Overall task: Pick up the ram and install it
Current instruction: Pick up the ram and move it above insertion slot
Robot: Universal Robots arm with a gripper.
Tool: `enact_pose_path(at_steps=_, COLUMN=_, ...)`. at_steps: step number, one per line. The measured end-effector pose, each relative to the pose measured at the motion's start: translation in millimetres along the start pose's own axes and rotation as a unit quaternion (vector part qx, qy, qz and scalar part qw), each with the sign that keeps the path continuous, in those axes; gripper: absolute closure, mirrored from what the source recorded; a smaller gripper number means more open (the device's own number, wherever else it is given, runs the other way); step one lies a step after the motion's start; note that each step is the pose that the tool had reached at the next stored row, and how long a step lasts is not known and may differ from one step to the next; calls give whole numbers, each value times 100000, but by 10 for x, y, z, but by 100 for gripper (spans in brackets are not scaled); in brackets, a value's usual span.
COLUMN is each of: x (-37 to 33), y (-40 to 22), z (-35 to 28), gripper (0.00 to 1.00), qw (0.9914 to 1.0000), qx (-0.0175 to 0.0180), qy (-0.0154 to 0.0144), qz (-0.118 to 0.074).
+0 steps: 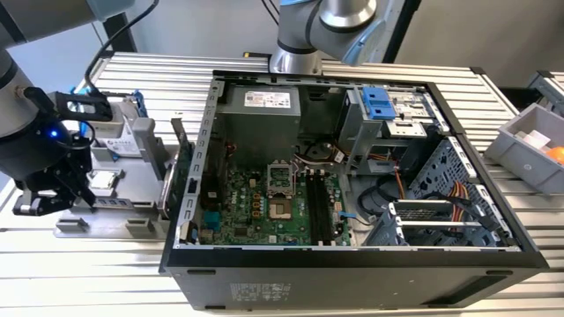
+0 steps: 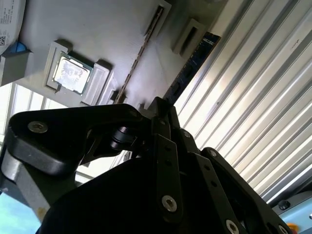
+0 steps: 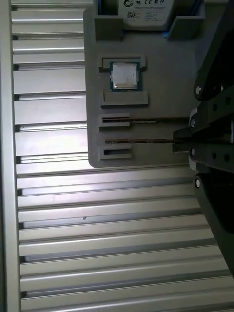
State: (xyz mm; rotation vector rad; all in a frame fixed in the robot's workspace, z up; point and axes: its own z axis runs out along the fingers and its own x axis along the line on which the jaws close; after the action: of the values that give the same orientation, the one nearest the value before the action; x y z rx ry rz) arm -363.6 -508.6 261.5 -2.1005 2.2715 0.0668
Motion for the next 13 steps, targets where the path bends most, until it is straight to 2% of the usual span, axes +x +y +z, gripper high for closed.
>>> enact_pose_path(at_steps=8, x=-6, y=0, z=-91, gripper=100, qw=100000, qx=1, qy=3, qz=0)
enact_pose_path(at_steps=13, x=-9, y=0, z=-142, gripper=100, qw=100000, qx=79, qy=-286, qz=-24)
